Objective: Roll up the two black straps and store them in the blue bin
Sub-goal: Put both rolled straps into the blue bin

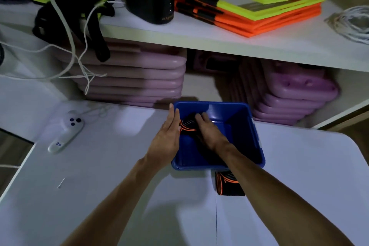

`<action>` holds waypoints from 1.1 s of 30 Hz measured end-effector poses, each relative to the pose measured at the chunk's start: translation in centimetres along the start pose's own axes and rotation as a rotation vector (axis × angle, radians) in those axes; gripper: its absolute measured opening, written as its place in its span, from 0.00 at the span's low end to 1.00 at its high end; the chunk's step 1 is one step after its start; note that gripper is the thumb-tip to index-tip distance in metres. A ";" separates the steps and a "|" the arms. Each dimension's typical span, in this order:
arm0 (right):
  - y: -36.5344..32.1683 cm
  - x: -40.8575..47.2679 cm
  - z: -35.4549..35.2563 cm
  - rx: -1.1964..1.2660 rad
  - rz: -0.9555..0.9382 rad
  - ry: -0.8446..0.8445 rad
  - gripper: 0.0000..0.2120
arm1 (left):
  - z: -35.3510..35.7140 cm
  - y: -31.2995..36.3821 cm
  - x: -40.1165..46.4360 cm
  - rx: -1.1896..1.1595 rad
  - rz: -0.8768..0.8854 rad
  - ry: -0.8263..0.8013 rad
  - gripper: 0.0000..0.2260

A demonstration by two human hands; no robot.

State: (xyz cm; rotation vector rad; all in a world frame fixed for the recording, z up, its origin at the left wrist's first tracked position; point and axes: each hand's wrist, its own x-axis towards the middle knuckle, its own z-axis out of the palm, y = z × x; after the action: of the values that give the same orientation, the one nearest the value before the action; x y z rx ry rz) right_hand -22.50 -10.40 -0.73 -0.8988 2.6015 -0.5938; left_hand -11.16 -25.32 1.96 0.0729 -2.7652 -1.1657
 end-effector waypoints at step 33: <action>5.5 -22.3 3.9 0.290 0.180 0.357 0.30 | 0.0 -1.4 0.8 0.278 0.110 -0.028 0.26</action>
State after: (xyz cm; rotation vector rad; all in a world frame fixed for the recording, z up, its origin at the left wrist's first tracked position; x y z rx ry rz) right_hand -6.93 6.74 -3.05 -0.4969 2.7568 -1.1318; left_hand -11.92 -26.40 1.05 -0.0664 -2.8953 -0.7578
